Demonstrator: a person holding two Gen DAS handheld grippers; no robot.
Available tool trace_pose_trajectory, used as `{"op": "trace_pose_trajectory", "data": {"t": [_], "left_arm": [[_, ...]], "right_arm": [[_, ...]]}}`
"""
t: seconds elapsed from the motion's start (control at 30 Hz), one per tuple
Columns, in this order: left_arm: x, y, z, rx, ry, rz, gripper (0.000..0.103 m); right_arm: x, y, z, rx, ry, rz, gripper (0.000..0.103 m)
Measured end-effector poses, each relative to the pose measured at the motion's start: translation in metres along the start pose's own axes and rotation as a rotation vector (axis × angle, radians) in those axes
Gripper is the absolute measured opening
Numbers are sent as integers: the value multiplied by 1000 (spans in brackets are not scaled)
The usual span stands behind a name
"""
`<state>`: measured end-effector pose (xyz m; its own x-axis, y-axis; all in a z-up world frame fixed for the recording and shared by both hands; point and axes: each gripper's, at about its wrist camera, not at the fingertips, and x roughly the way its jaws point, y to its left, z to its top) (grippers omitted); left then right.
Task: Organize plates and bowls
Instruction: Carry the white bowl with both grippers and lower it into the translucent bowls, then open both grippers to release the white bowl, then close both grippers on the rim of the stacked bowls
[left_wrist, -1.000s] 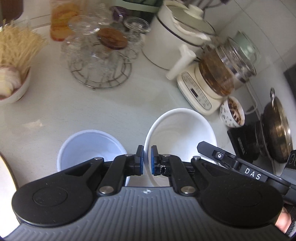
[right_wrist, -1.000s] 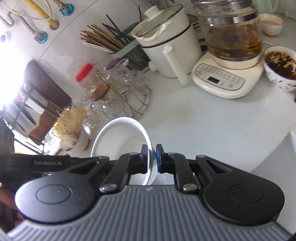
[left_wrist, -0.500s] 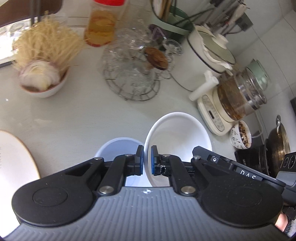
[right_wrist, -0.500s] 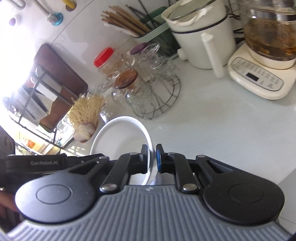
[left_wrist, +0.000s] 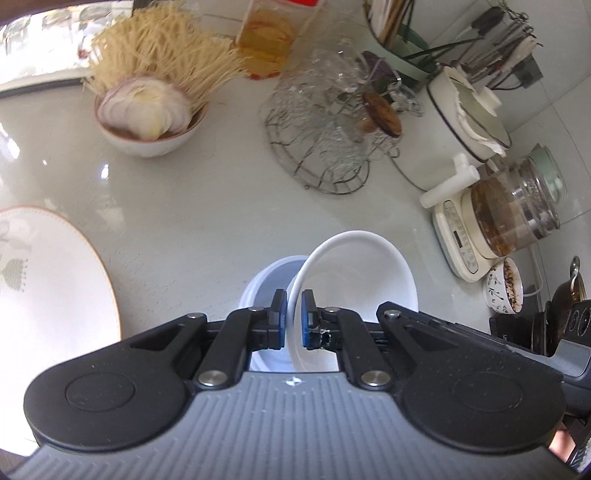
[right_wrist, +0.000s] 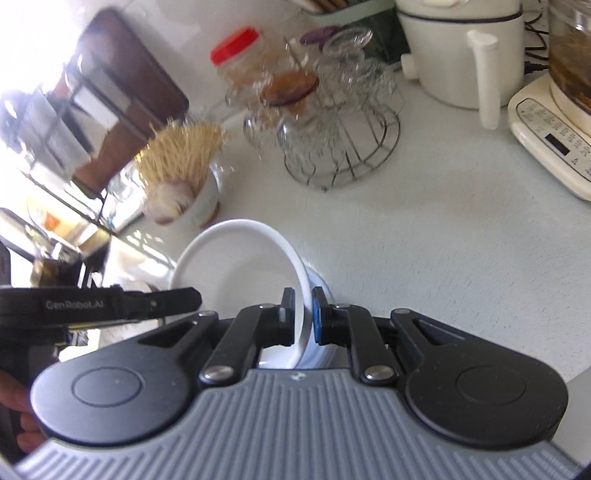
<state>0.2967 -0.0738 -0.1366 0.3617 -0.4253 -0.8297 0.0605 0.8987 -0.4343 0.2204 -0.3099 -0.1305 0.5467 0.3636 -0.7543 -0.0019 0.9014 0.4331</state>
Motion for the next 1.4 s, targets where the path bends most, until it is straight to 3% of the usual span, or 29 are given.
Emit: {"op": "trace_pose_trajectory", "data": {"t": [0.63,0.83,0.93,1.0,1.2,1.4], "left_arm": [[26,11,-5,18,53,53,8],[26,8,-5,27,48,80,9],[25,10,-5,7,48,90,10],[25,10,-5,2,48,95,14],[22,11,-5,-14,28,99,39],[26,15,-10,-41,32,101,50]], "right_arm": [[20,17,1,-99,40,-99,14],[21,18,6,-114,31,-90,14],[18,16,9,-107,15,-75,33],[16,14,10,-100,3,-62,50],[16,10,13,-92,3,-62,50],[23,-4,9,-37,39,-52,50]]}}
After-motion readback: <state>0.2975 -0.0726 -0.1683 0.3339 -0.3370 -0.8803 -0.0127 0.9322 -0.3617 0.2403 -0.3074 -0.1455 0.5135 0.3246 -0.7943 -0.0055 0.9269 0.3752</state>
